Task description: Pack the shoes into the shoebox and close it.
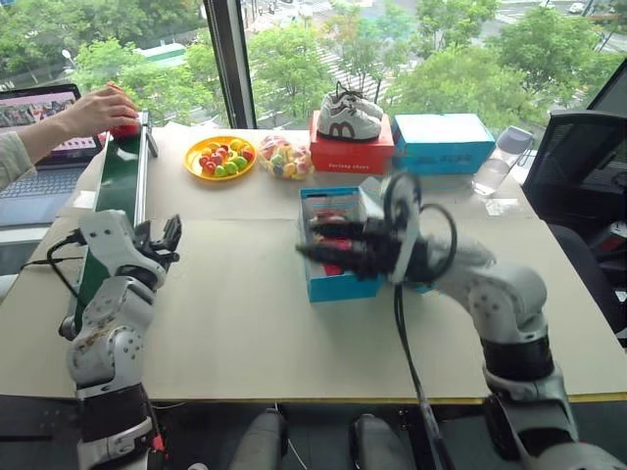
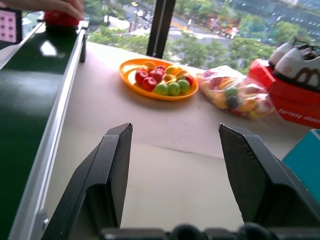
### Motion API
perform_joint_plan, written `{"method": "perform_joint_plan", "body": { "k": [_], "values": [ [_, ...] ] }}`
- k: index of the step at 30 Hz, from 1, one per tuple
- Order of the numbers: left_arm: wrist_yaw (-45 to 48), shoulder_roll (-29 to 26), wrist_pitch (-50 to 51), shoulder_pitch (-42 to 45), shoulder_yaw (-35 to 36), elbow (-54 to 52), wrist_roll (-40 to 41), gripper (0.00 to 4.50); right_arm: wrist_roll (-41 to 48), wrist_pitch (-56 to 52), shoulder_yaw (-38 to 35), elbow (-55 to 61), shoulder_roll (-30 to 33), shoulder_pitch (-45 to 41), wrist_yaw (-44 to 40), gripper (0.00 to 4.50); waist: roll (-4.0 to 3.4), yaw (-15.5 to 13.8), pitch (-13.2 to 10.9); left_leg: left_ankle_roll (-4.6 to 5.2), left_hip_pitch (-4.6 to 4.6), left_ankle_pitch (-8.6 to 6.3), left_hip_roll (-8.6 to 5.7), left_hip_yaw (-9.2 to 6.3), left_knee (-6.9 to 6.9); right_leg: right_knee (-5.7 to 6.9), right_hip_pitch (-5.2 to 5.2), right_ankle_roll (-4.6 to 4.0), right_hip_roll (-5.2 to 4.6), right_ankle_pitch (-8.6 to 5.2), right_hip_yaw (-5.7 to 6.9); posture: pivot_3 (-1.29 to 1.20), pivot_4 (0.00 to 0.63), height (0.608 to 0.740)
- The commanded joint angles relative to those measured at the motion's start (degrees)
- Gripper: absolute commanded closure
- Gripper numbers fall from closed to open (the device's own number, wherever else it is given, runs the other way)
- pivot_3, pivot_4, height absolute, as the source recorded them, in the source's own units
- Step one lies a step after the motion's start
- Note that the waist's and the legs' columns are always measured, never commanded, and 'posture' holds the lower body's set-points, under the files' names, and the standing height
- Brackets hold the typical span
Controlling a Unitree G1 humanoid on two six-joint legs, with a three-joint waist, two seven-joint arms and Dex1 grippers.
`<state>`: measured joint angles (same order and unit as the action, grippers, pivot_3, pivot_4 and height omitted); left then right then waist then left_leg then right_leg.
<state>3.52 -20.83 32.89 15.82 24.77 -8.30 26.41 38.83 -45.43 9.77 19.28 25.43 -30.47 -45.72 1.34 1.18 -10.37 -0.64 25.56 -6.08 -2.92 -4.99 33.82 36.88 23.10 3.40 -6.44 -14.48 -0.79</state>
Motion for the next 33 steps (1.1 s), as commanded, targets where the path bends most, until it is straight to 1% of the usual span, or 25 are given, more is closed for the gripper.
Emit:
{"method": "perform_joint_plan", "body": {
  "k": [1,3,4,5,11,15,18,24,33],
  "values": [
    [-1.1,-1.6,0.7,-0.1,2.0,1.5,-1.1,1.07,-7.7,8.4,4.5,-0.1,-0.7,1.0,-0.2,0.98,0.00,0.0,0.0,-0.04,0.00,-0.02,0.03,0.01,0.00,0.01,0.03,-0.01,0.00,0.02,0.00,0.00,0.150,0.730],
    [-0.9,-2.0,1.1,-0.4,2.6,2.2,-0.9,0.52,-10.2,11.0,5.9,-1.4,-1.6,1.8,-0.2,0.56,0.05,-0.1,0.0,-0.07,-0.01,-0.03,0.06,0.01,0.01,0.01,0.04,-0.04,0.02,0.05,0.02,0.00,0.150,0.730],
    [-0.7,-2.2,1.3,-0.6,2.7,2.4,-0.9,0.18,-10.7,11.7,6.4,-1.7,-1.8,2.2,-0.5,0.23,0.07,-0.2,0.0,-0.08,-0.01,-0.02,0.08,0.01,0.01,0.00,0.04,-0.04,0.01,0.05,0.02,0.00,0.150,0.730],
    [-0.5,-2.4,1.7,-0.8,2.7,2.6,-0.7,0.07,-11.3,12.3,6.9,-1.7,-1.8,2.6,-1.2,0.08,0.08,-0.3,0.0,-0.08,0.00,-0.02,0.12,0.01,0.01,-0.01,0.04,-0.04,0.01,0.06,0.02,0.00,0.150,0.730],
    [-1.9,-3.2,2.2,-1.4,2.9,3.1,-2.4,0.07,-14.2,15.5,6.8,-3.4,-3.4,2.2,-0.8,0.08,0.14,-0.5,0.0,-0.10,0.03,-0.02,0.10,0.00,0.01,-0.02,0.04,-0.23,-0.01,0.17,-0.01,0.00,0.150,0.730],
    [-3.7,-3.9,2.5,-0.9,4.3,4.9,-3.5,0.07,-16.7,17.9,6.1,-5.1,-5.5,1.7,1.7,0.08,0.18,-0.4,0.1,-0.10,0.01,-0.02,0.10,0.01,0.01,-0.01,0.04,-0.21,0.01,0.17,0.00,0.00,0.150,0.730],
    [-2.3,-5.7,2.0,-0.8,3.8,6.0,-4.4,0.07,-14.8,14.1,5.0,-5.7,-6.6,1.0,2.3,0.08,0.20,-0.3,0.1,-0.11,0.00,-0.02,0.10,0.03,0.00,0.00,0.07,-0.19,0.03,0.16,-0.01,0.00,0.150,0.730],
    [-2.5,-6.3,2.0,-0.1,4.3,7.1,-4.8,0.07,-16.7,15.0,4.5,-7.8,-7.1,0.3,4.1,0.08,0.22,-0.5,0.1,-0.11,0.01,-0.03,0.12,0.03,0.00,-0.02,0.07,-0.29,0.00,0.21,-0.01,0.00,0.150,0.730],
    [-2.1,-7.4,2.1,1.2,4.1,7.9,-4.8,0.07,-17.6,15.0,5.1,-7.5,-8.1,1.1,4.9,0.08,0.23,-0.4,0.1,-0.12,0.00,-0.03,0.10,0.04,0.00,0.00,0.08,-0.30,0.02,0.22,-0.02,0.00,0.150,0.730]
  ]
}}
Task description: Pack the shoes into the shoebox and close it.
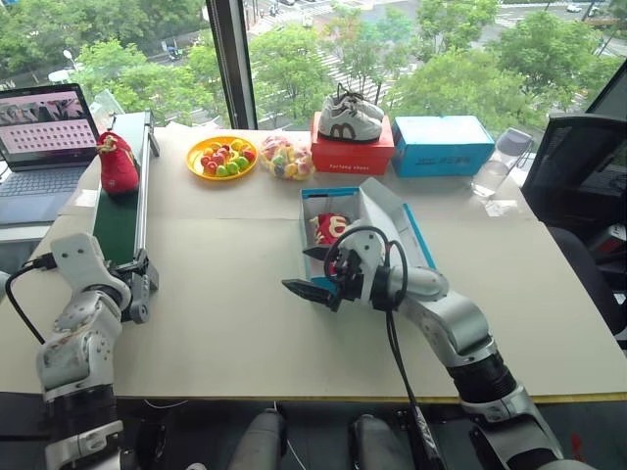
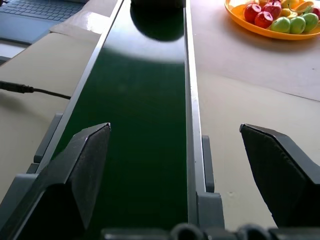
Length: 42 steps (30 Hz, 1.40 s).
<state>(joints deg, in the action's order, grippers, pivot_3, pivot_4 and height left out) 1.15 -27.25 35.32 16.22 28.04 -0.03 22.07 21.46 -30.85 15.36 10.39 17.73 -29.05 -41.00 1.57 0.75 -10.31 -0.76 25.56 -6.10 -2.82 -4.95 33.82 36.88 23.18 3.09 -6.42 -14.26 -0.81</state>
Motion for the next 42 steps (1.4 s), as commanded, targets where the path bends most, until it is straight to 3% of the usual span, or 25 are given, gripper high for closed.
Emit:
{"method": "perform_joint_plan", "body": {
  "k": [1,31,40,42],
  "values": [
    [0.3,-0.9,-0.4,0.8,0.8,-0.3,-0.5,0.07,-0.3,0.4,-0.5,1.4,-0.5,-0.2,0.2,0.08,0.00,0.0,0.0,0.00,0.00,0.00,0.00,0.00,0.00,0.00,0.00,-0.01,0.00,0.00,0.00,0.00,0.150,0.730],
    [-3.4,0.7,0.4,2.4,2.8,2.1,-1.3,0.07,-0.5,-1.0,-0.3,2.7,-1.3,1.3,1.3,0.08,0.02,-0.1,0.0,-0.01,-0.02,0.01,-0.05,0.01,0.03,0.07,-0.01,-0.09,0.00,0.06,0.00,0.00,0.150,0.730],
    [-3.2,2.2,2.3,3.3,2.9,1.6,-0.5,2.48,-0.5,-0.8,-0.9,2.3,-1.2,0.6,1.4,0.00,0.02,0.0,0.0,-0.05,-0.20,0.03,-0.01,0.01,0.02,0.16,-0.07,0.11,0.02,-0.05,0.00,0.00,0.150,0.730],
    [-3.3,2.3,2.5,3.5,2.9,1.7,-0.7,2.71,-0.6,-0.7,-0.9,2.2,-1.2,0.5,1.5,0.00,0.02,0.0,0.0,-0.05,-0.24,0.03,0.00,0.01,0.02,0.18,-0.07,0.14,0.02,-0.07,0.00,0.00,0.150,0.730]
  ]
}}
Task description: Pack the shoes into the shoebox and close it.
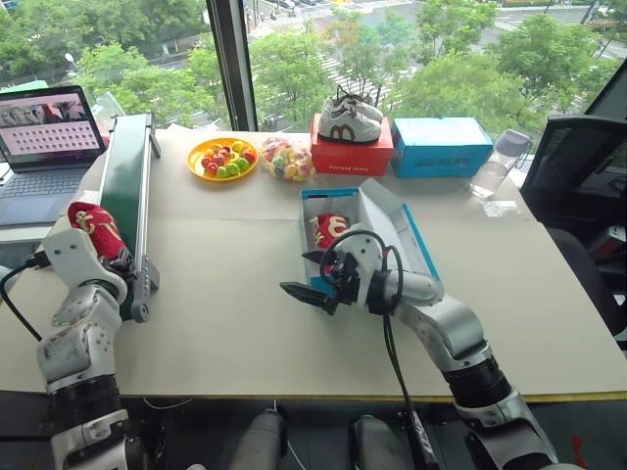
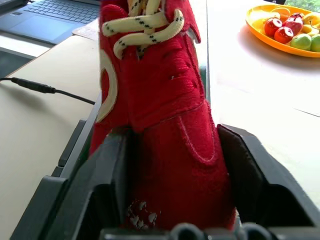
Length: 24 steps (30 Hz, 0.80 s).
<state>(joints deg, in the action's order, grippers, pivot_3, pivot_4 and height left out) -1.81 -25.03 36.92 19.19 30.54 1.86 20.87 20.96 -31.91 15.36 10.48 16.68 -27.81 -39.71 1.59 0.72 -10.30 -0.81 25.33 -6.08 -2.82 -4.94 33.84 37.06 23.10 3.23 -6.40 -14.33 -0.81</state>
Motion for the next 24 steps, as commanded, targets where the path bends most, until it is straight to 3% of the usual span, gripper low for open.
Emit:
{"method": "perform_joint_plan", "body": {
  "k": [1,11,17,24],
  "values": [
    [-0.4,0.1,1.0,0.6,0.4,-0.1,0.4,2.71,-0.1,0.4,-1.0,2.1,-0.2,-0.8,0.2,0.00,0.00,0.0,0.0,0.00,0.00,0.00,0.01,0.00,0.00,0.01,0.00,0.00,0.01,0.00,0.00,0.00,0.150,0.730],
    [-1.2,0.7,1.1,1.2,0.0,-0.7,0.0,2.71,-0.2,0.6,-1.6,1.8,-0.2,-0.9,0.9,0.00,0.00,-0.1,0.0,-0.03,-0.02,0.01,0.02,0.00,0.00,0.02,0.01,0.00,0.00,0.01,0.01,0.00,0.150,0.730],
    [-0.6,1.3,1.0,1.2,-0.7,-2.3,0.3,4.12,-0.4,0.7,-1.6,1.8,-0.1,-0.8,1.3,0.00,0.00,-0.2,0.0,-0.03,-0.02,0.01,0.01,0.00,0.00,0.00,0.01,-0.01,-0.01,0.01,0.01,0.00,0.150,0.730],
    [2.0,2.2,-9.7,2.8,-3.2,-7.5,-1.6,4.12,-0.7,0.8,-2.0,1.3,-0.1,-1.0,1.6,0.00,0.13,-0.8,0.0,-0.07,0.07,0.04,0.01,0.00,0.01,-0.02,0.03,-0.08,-0.02,0.06,0.03,0.00,0.150,0.730]
  ]
}}
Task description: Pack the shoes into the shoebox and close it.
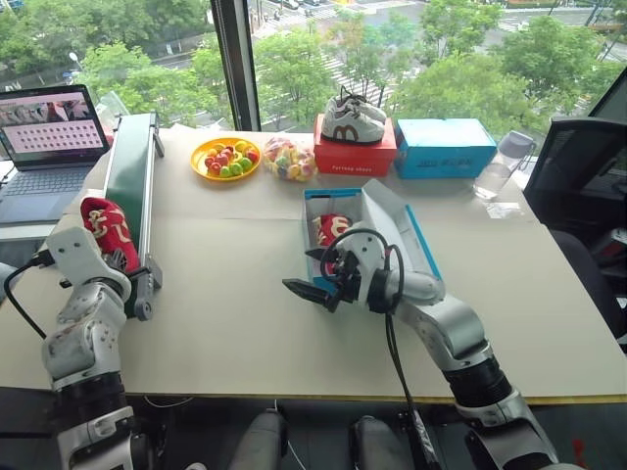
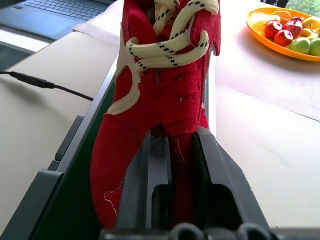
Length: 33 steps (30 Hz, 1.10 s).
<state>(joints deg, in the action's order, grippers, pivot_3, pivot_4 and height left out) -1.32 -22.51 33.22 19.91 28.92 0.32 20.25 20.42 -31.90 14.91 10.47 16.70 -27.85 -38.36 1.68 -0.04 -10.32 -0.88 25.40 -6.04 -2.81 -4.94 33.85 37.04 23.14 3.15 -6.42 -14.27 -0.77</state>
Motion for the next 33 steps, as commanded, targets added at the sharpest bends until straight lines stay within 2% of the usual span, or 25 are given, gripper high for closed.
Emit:
{"method": "perform_joint_plan", "body": {
  "k": [1,3,5,10,13,15,18,22,24,26,30,33],
  "values": [
    [1.6,0.0,-7.0,2.4,-1.9,-6.7,-0.9,4.12,-0.2,0.8,-1.6,1.3,-0.1,-1.0,0.3,0.00,0.15,0.0,0.0,-0.01,0.05,0.01,0.00,0.00,0.00,0.00,0.00,-0.04,0.00,0.03,0.00,0.00,0.150,0.730],
    [1.5,0.2,-9.0,2.8,-3.4,-8.3,-1.9,4.12,-0.4,0.9,-1.7,1.1,-0.1,-1.1,0.4,0.00,0.24,0.0,0.0,-0.05,0.14,0.03,0.00,0.01,0.00,-0.02,0.03,-0.21,0.01,0.16,-0.01,0.00,0.150,0.730],
    [2.9,-0.5,-12.3,3.1,-8.1,-11.5,-5.1,4.12,-0.7,1.2,-2.1,0.4,-0.2,-1.8,0.9,0.00,0.25,0.1,0.0,-0.05,0.15,0.03,0.00,0.04,0.00,-0.04,0.03,-0.21,0.00,0.16,-0.01,0.00,0.150,0.730],
    [15.9,-6.2,-17.2,0.7,-19.5,-17.9,-8.5,4.12,-0.5,1.2,-3.5,-0.9,0.0,-3.4,1.0,0.00,0.25,0.2,0.0,-0.04,0.18,0.03,-0.05,0.09,-0.03,-0.07,0.02,-0.21,0.00,0.15,-0.04,0.00,0.150,0.730],
    [27.7,-12.4,-19.9,-1.4,-24.5,-18.6,-8.5,4.12,1.4,-0.6,-6.1,-1.8,2.0,-5.9,-1.2,0.00,0.24,0.9,0.0,-0.03,0.16,0.03,-0.02,0.13,-0.07,-0.09,0.03,-0.22,0.01,0.14,-0.08,0.00,0.150,0.730],
    [35.0,-16.3,-21.2,-2.0,-26.4,-17.5,-7.4,4.12,2.4,-1.4,-7.8,-3.5,4.2,-8.2,-3.6,0.00,0.13,1.3,-0.1,-0.02,0.15,0.04,0.05,0.19,-0.10,-0.10,0.08,-0.26,0.05,0.12,-0.09,0.00,0.150,0.730],
    [46.5,-24.3,-25.3,-1.9,-28.6,-12.8,-8.9,4.12,1.9,-0.6,-8.6,-8.8,11.1,-12.4,-10.7,0.00,0.07,1.3,-0.1,-0.02,0.17,0.04,0.14,0.24,-0.11,-0.12,0.13,-0.20,0.11,0.06,-0.09,0.00,0.150,0.730],
    [61.1,-32.8,-38.9,2.2,-32.9,-6.1,-12.5,4.12,-2.4,6.1,-4.5,-16.4,21.6,-18.0,-25.8,0.00,0.02,1.1,-0.2,-0.01,0.19,0.03,0.43,0.32,-0.16,-0.26,0.14,-0.07,0.18,-0.10,-0.05,0.00,0.150,0.730],
    [67.5,-34.0,-47.3,7.0,-36.3,-3.0,-14.3,4.12,-1.6,6.1,-1.2,-17.6,23.8,-21.7,-35.4,0.00,-0.19,0.8,-0.4,-0.02,0.36,0.03,0.43,0.40,-0.15,-0.33,0.25,-0.09,0.17,-0.11,-0.04,0.00,0.150,0.730],
    [71.2,-33.5,-56.5,11.1,-39.5,0.6,-16.7,4.12,-0.5,3.8,1.0,-19.4,22.9,-25.2,-40.8,0.00,-0.25,0.9,-0.4,-0.01,0.48,0.03,0.46,0.44,-0.12,-0.33,0.36,-0.08,0.15,-0.06,-0.04,0.00,0.150,0.730],
    [73.5,-29.7,-77.0,18.5,-44.1,7.6,-20.2,4.12,-2.6,0.5,5.5,-27.6,19.2,-32.3,-46.9,0.00,-0.25,1.7,-0.4,0.34,0.67,0.24,0.52,0.50,-0.08,-0.25,0.57,-0.36,0.22,0.15,-0.09,0.00,0.150,0.730],
    [73.6,-27.5,-87.3,21.5,-45.4,11.7,-19.1,4.12,-3.5,-0.9,6.5,-32.8,18.3,-34.7,-49.5,0.00,-0.24,1.7,-0.4,0.35,0.94,0.25,0.49,0.50,0.03,-0.04,0.87,-0.35,0.24,0.20,-0.10,0.00,0.150,0.730]
  ]
}}
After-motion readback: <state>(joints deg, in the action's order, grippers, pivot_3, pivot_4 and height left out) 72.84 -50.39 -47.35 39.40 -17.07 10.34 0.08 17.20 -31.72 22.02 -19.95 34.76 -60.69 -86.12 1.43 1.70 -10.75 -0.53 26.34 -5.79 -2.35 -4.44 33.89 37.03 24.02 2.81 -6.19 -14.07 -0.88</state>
